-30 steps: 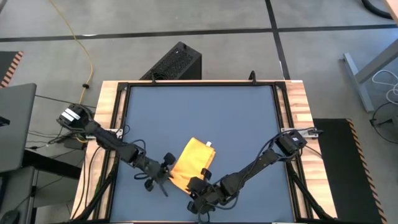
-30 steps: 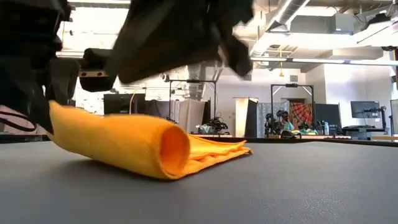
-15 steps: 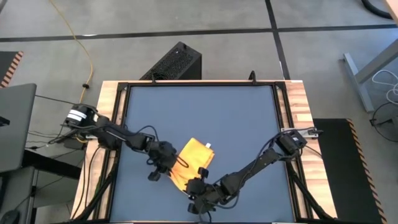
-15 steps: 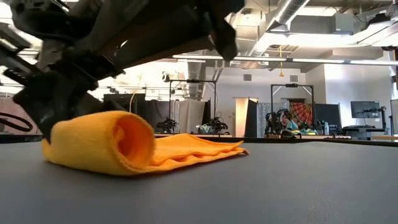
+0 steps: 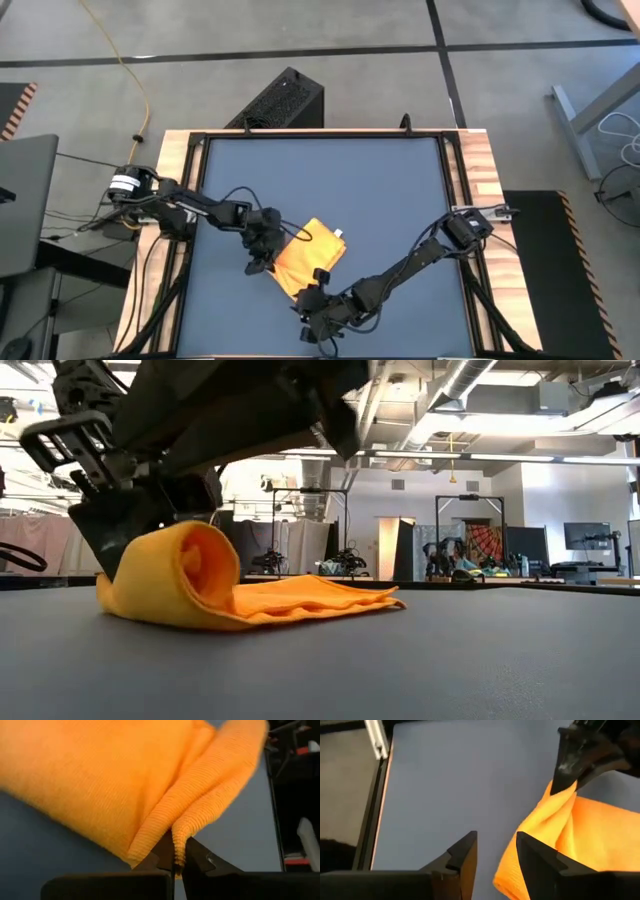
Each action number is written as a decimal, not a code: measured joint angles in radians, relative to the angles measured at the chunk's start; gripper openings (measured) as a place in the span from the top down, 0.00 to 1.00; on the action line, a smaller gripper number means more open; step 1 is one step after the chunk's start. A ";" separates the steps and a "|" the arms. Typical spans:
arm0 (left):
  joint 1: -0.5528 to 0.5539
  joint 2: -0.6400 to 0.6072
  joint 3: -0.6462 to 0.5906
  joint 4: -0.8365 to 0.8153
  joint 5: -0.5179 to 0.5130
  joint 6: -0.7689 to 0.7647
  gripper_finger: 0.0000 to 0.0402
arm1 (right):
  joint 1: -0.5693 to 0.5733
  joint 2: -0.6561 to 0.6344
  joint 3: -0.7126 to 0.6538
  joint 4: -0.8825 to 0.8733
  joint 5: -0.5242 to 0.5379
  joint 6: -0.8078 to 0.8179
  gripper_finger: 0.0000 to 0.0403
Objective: Roll towel
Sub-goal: Roll the orange microfiber cloth
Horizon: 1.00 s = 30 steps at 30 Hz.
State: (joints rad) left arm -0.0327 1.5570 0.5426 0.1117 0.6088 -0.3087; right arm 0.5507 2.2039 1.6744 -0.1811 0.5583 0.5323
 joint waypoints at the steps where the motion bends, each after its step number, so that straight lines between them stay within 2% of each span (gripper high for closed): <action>1: 0.008 0.000 0.000 -0.012 -0.002 -0.007 1.00 | -0.007 0.011 0.001 0.018 -0.002 0.001 0.60; 9: 0.043 -0.001 0.000 -0.017 0.012 -0.061 1.00 | -0.054 0.059 -0.001 0.037 0.001 0.011 0.64; 14: 0.044 -0.001 0.000 -0.012 0.013 -0.050 1.00 | -0.068 0.058 0.000 -0.042 0.015 0.096 0.70; 23: 0.060 -0.001 0.000 0.021 0.006 -0.008 0.91 | -0.061 0.057 0.000 -0.220 0.011 0.396 0.96; 26: 0.086 -0.001 0.000 0.032 0.007 0.007 0.86 | -0.063 0.058 0.000 -0.257 0.000 0.473 0.94; 30: 0.129 -0.008 0.000 0.046 0.039 0.017 0.82 | -0.076 0.073 0.001 -0.259 -0.003 0.499 0.93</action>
State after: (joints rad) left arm 0.0968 1.5490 0.5426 0.1573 0.6482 -0.2919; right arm 0.4747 2.2772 1.6753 -0.4397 0.5552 1.0316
